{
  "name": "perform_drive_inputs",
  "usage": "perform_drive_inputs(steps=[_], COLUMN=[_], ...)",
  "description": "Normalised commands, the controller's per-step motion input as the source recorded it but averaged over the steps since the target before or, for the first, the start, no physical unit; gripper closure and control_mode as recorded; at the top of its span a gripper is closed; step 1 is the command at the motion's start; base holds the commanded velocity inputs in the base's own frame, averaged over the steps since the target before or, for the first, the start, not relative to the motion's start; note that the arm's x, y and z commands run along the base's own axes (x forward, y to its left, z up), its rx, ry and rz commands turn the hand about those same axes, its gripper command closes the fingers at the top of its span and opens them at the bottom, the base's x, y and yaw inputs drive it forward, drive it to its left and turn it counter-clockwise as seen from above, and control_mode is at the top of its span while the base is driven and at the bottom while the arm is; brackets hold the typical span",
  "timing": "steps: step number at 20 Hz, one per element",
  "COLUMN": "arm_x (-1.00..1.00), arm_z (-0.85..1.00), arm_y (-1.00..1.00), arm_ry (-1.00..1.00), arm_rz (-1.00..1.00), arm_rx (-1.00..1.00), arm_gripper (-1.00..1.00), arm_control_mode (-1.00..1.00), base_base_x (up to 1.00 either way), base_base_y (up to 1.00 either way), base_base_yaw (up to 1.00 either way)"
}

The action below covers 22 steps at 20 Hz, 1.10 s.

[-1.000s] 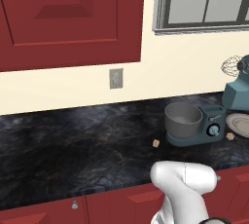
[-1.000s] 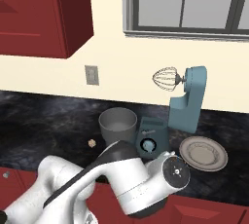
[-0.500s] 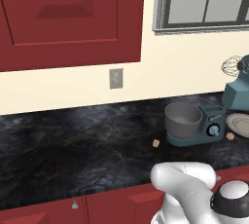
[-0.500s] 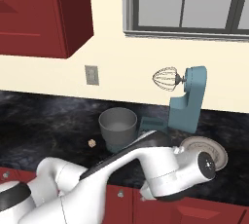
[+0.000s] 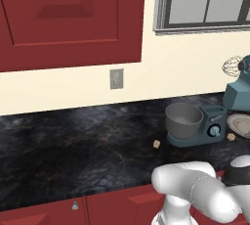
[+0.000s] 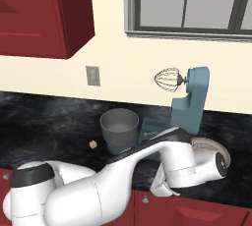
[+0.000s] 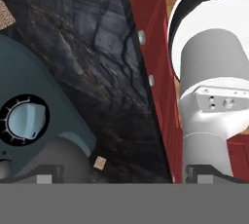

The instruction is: Add butter and sugar cubes to the stand mixer bowl and then turn on the stand mixer to begin making frosting.

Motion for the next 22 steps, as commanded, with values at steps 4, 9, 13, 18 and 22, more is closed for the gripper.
perform_drive_inputs(steps=[4, 9, 13, 18, 22], arm_x=[0.04, 0.12, 0.29, 0.25, 0.11], arm_z=[-0.02, 0.0, -0.01, -0.05, -0.12], arm_y=[-0.18, -0.04, 0.03, 0.02, 0.0], arm_ry=[-0.09, -0.02, 0.0, 0.0, 0.0], arm_rz=[0.04, 0.0, -0.04, -0.04, -0.04], arm_rx=[0.06, 0.03, 0.0, 0.02, 0.03], arm_gripper=[-1.0, -1.0, -1.0, -1.0, -1.0], arm_control_mode=[-1.0, -1.0, -1.0, -1.0, -1.0], base_base_x=[0.0, 0.0, 0.0, 0.0, 0.0], base_base_y=[0.0, 0.0, 0.0, 0.0, 0.0], base_base_yaw=[0.0, 0.0, 0.0, 0.0, 0.0])
